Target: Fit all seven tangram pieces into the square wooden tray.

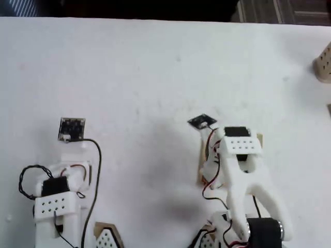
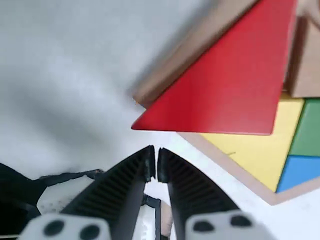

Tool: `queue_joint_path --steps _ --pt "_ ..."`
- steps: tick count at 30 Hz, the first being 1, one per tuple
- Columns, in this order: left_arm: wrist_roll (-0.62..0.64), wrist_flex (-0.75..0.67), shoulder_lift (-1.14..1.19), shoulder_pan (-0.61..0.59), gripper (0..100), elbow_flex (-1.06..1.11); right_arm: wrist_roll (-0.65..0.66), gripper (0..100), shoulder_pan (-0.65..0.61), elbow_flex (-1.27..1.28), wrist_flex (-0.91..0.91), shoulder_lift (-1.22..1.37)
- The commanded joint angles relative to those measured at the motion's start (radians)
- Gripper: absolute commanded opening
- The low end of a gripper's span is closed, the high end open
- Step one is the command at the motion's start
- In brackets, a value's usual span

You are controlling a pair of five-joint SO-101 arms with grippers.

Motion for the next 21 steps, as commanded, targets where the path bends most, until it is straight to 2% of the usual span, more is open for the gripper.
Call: queue_joint_path --steps 1,8,12,21 --pt "0.003 -0.025 -0.001 0.01 3 -0.005 0.028 1.8 0.033 -0.002 -0.024 -0.033" --pt "0.003 -0.021 -0.001 -0.021 3 -0.005 0.026 1.8 0.039 -0.014 -0.039 -0.033" --pt "0.003 -0.017 -0.001 -0.05 3 -0.005 -0.058 1.8 0.041 -0.026 -0.116 -0.024" --pt "0.003 -0.017 -0.001 -0.051 3 -0.005 -0.077 1.8 0.099 -0.176 -0.12 0.196"
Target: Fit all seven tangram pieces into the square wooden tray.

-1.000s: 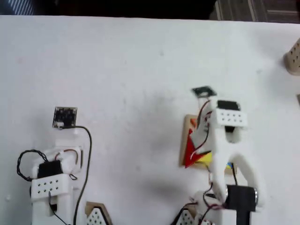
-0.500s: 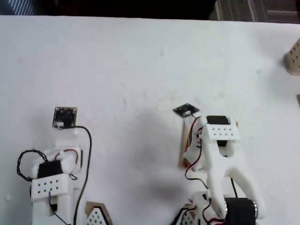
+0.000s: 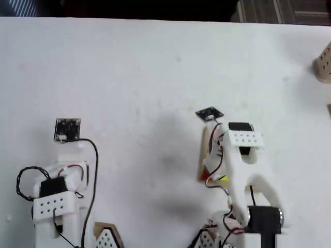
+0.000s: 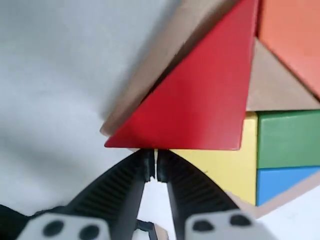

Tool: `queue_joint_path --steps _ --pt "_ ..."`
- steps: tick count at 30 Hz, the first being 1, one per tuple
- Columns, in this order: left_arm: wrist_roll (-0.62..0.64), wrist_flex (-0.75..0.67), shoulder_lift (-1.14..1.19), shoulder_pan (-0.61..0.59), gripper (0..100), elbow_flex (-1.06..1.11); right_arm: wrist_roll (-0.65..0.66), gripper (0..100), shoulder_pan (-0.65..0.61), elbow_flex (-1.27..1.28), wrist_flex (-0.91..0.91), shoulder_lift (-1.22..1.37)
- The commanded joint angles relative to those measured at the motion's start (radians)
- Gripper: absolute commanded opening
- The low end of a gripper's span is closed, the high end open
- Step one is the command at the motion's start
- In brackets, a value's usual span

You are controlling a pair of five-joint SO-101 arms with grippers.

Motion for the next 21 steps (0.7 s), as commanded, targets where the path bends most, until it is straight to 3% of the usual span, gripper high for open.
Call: queue_joint_path --steps 1,9,21 --pt "0.003 -0.017 -0.001 -0.012 3 -0.005 -0.008 1.8 0.056 -0.13 -0.005 0.087" --pt "0.003 -0.018 -0.001 -0.012 3 -0.005 0.002 1.8 0.133 -0.227 0.076 0.108" --pt "0.003 -0.018 -0.001 -0.012 3 -0.005 -0.009 1.8 0.096 -0.164 0.027 0.113"
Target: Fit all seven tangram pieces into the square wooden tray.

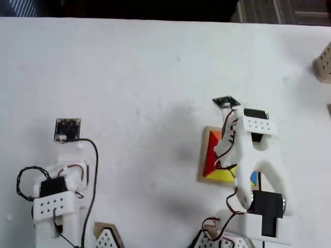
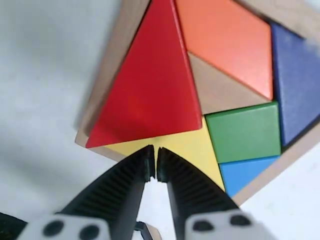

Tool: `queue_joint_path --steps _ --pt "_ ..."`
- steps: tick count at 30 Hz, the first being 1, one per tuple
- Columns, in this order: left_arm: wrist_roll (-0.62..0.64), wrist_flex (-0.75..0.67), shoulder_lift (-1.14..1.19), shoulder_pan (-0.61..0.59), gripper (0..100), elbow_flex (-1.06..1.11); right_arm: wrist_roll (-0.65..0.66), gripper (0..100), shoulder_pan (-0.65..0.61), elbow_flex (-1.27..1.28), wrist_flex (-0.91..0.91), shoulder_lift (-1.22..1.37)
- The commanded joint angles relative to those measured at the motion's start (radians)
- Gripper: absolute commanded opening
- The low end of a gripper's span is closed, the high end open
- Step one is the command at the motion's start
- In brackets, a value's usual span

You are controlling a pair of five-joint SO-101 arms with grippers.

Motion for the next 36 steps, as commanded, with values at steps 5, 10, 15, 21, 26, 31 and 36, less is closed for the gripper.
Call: queue_joint_path --steps 5,10,15,21,26,31,36 --pt "0.003 -0.02 -0.001 -0.012 3 -0.005 -0.068 1.8 -0.016 0.052 -0.137 -0.01" --pt "0.003 -0.018 -0.001 -0.012 3 -0.005 -0.107 1.8 -0.022 0.041 -0.173 -0.018" --pt "0.003 -0.023 -0.001 -0.012 3 -0.005 -0.098 1.8 -0.005 0.017 -0.09 -0.025" --pt "0.003 -0.02 -0.001 0.004 3 -0.009 -0.101 1.8 0.033 0.089 -0.093 -0.219" --pt "0.003 -0.009 -0.001 0.047 3 -0.005 -0.106 1.8 0.028 0.267 -0.151 -0.464" --pt "0.002 -0.003 -0.001 0.074 2 -0.003 -0.101 1.8 0.027 0.419 -0.209 -0.638" --pt "-0.074 -0.002 -0.001 0.093 2 -0.002 -0.107 1.8 -0.025 0.532 -0.223 -0.733"
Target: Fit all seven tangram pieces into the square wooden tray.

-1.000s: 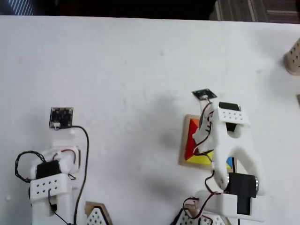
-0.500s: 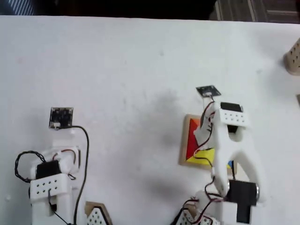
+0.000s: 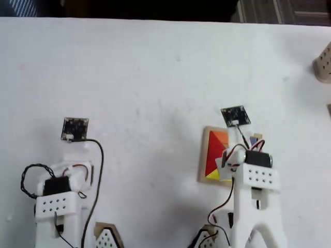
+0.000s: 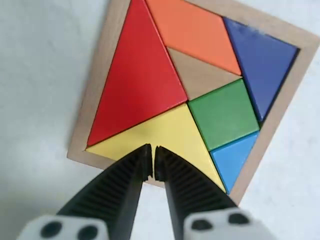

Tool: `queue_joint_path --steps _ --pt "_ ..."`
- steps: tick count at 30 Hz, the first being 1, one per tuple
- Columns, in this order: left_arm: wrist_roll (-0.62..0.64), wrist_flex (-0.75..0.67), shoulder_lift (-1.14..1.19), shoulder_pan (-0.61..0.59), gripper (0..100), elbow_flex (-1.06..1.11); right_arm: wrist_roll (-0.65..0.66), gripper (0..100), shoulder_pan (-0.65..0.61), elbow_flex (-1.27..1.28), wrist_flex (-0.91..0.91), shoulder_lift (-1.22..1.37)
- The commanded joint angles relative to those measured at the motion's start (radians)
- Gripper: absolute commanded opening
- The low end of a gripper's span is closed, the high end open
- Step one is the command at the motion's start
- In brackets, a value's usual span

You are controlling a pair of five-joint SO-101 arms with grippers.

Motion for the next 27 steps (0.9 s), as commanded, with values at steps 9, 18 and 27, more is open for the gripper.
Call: queue_joint_path --steps 9,18,27 --pt "-0.115 0.1 -0.275 0.013 2 0.08 -0.012 1.8 -0.079 0.15 -0.002 -0.189" --pt "-0.014 0.201 -0.601 -0.038 2 0.149 -0.218 1.8 -0.064 0.212 -0.062 -0.28" --pt "-0.012 0.261 -0.585 -0.041 2 0.161 -0.219 1.8 -0.064 0.365 -0.076 -0.585"
